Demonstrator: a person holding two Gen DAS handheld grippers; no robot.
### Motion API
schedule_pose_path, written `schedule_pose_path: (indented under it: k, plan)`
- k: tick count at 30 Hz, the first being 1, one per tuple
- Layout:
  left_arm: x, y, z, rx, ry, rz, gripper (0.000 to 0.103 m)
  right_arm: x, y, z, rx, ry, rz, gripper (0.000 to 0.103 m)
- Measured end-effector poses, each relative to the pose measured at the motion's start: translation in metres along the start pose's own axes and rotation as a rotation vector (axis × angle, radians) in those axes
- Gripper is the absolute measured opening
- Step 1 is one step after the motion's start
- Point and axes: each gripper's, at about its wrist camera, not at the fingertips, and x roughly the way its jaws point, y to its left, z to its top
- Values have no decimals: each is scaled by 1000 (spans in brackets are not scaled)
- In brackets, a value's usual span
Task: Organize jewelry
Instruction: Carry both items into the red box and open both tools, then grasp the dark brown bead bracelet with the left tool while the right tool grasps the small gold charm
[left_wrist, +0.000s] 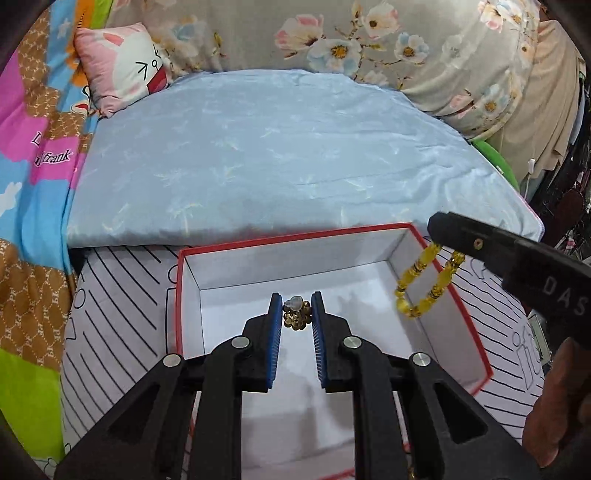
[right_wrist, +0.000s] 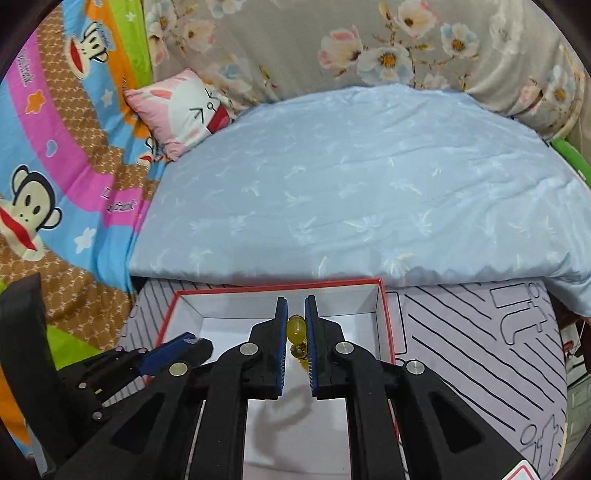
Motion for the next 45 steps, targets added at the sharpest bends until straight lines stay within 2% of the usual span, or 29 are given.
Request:
schedule_pose_path:
  k: [3, 5, 6, 9, 13, 22, 28, 31, 36, 45]
  plan:
    - [14, -1, 1, 4, 22, -4, 16, 19, -8, -1, 12, 29, -8, 9]
    - [19, -3, 3, 11, 25, -3, 16, 21, -9, -2, 5, 18, -17, 11]
    - [21, -3, 4, 13, 23, 8, 19, 20, -9, -2, -5, 9, -33, 16]
    - [22, 0, 6, -6, 16, 26, 42, 7, -10, -6, -19, -17, -70, 25]
    - [6, 4, 0, -16, -12, 41, 48, -16, -16, -17, -10, -29, -79, 28]
    - [-51, -2, -49, -13, -31, 45, 49, -76, -33, -91, 27, -19, -130, 33]
    - [-63, -4, -89, -20, -2, 92, 49, -98, -39, -153, 34, 34, -168, 35]
    - [-67, -5, -99, -6, -29, 138, 49, -99, -35, -177, 23, 71, -155, 35]
    - [-67, -3, -99, -7, -41, 148, 51, -83, -30, -195, 15, 122, -136, 30]
    - [-57, 16, -91, -13, -43, 191, 49, -55, -28, -201, 2, 168, -127, 19]
